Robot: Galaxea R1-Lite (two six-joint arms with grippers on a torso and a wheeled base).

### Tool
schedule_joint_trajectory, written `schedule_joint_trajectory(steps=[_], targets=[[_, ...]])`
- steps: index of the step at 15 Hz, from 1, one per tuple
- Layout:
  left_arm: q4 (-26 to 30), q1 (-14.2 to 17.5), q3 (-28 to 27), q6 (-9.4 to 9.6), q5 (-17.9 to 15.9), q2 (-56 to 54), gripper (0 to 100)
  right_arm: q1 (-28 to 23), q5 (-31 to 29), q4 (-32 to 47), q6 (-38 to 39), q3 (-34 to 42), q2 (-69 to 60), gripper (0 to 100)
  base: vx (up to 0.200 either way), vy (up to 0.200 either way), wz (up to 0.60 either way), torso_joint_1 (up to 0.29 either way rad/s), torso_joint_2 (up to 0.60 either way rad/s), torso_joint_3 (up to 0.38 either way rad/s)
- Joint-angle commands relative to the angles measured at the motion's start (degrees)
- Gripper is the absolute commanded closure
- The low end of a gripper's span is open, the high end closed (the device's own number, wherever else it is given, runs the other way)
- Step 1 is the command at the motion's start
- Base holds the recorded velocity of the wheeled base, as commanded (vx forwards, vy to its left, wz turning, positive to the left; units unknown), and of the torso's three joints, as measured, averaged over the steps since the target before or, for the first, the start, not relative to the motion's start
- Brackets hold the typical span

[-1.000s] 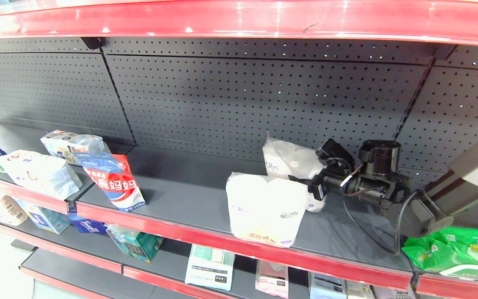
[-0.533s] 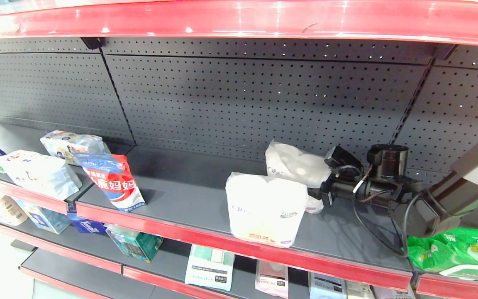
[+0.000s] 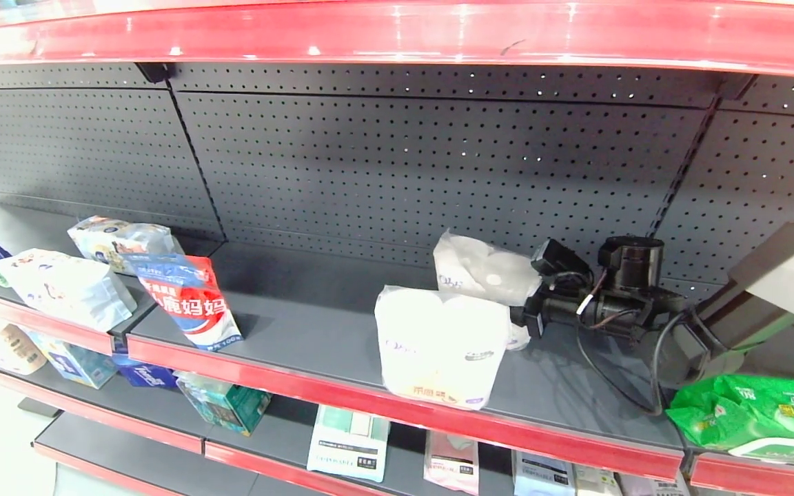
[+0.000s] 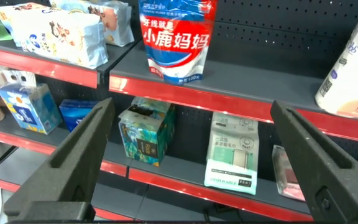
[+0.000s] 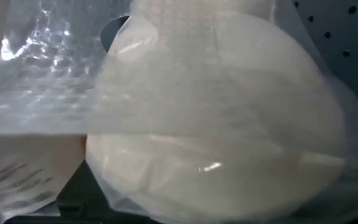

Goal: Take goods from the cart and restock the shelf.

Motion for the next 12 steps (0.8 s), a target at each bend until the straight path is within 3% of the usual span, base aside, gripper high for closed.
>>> schedule_joint_trajectory(steps=[1,12], targets=[[-0.03,0.01,0.01,-0.02,0.04,0.0,0,-0.12,-0.65,-0.26,0.26,-1.64,0.79,100,0.0,0.0,0.0,0.0,0.0,0.0],[-0.03,0.01,0.01,-0.02,0.04,0.0,0,0.59,-0.3,-0.44,12.65,-7.18,0.17,100,0.0,0.0,0.0,0.0,0.0,0.0]])
